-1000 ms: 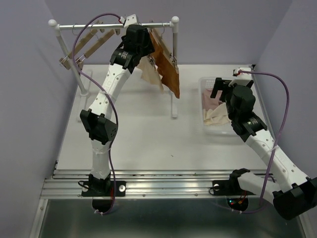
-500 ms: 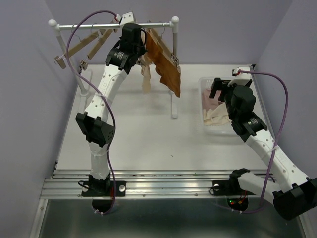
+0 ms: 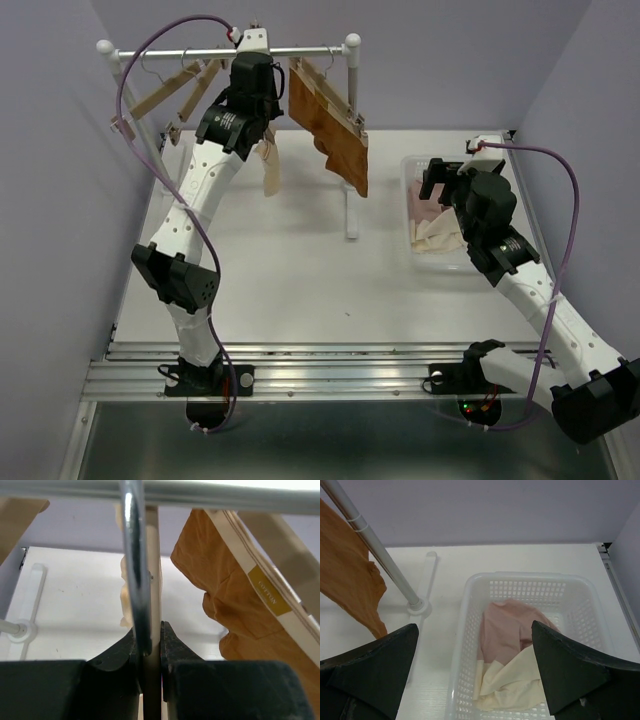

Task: Remove the underwear clipped to the hanger

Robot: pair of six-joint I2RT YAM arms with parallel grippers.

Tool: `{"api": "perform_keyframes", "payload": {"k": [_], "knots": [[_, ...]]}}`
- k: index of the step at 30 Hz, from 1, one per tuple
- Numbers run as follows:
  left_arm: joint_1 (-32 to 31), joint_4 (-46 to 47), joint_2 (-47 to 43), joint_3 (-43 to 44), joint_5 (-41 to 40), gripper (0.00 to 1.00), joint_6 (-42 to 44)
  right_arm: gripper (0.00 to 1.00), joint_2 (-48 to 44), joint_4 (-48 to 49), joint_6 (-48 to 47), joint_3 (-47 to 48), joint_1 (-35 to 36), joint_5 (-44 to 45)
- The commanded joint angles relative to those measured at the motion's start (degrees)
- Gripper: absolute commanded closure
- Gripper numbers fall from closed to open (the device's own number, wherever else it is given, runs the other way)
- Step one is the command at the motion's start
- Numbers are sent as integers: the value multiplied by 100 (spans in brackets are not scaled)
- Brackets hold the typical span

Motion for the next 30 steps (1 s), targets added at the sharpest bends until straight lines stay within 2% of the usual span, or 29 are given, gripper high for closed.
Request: {"api": "perform_keyframes", "payload": {"k": [1,8,11,12,14,18,20,21,23,24,26,27,29,30], "knots": [[-97,370,-656,-456,-94,100,430,0,-80,321,12,-35,17,-102],[-264,536,-1166,-1441,-94,100,492,0,-54,321,-67,-44,17,-268],[-439,703,-1700,-2212,-85,100,440,0,-36,303,-539,-71,17,-1003],[-492,773,-1833,-2451,-76,100,413,0,-36,286,-664,-88,17,-1007],[-607,975,-2175,-3268,55,100,326,0,-62,242,-910,-106,17,-1708],[-958,1327,-3388,-4753,644,100,202,0,-54,-144,-1533,-88,17,-3541],[-1055,1389,-4001,-5562,1064,100,220,0,68,-407,-1867,-27,17,-4185],[-1134,1381,-4179,-5991,1206,100,185,0,139,-513,-1982,95,17,-4815],[-1248,1311,-4679,-6328,1584,100,176,0,428,-872,-2568,323,17,-5451],[-1362,1232,-4813,-6442,1664,100,176,0,543,-1397,-2807,481,17,-5994],[-1451,1047,-5076,-6733,2032,100,254,0,745,-1857,-3255,939,17,-6367],[-1468,1012,-5286,-6803,2286,100,324,0,946,-2381,-3919,1114,17,-6742],[-1565,985,-5446,-6979,2804,100,534,0,1167,-2929,-4530,1683,17,-7017],[-1591,1002,-5534,-7014,2903,100,579,0,1272,-3575,-5176,1913,17,-7123]]}}
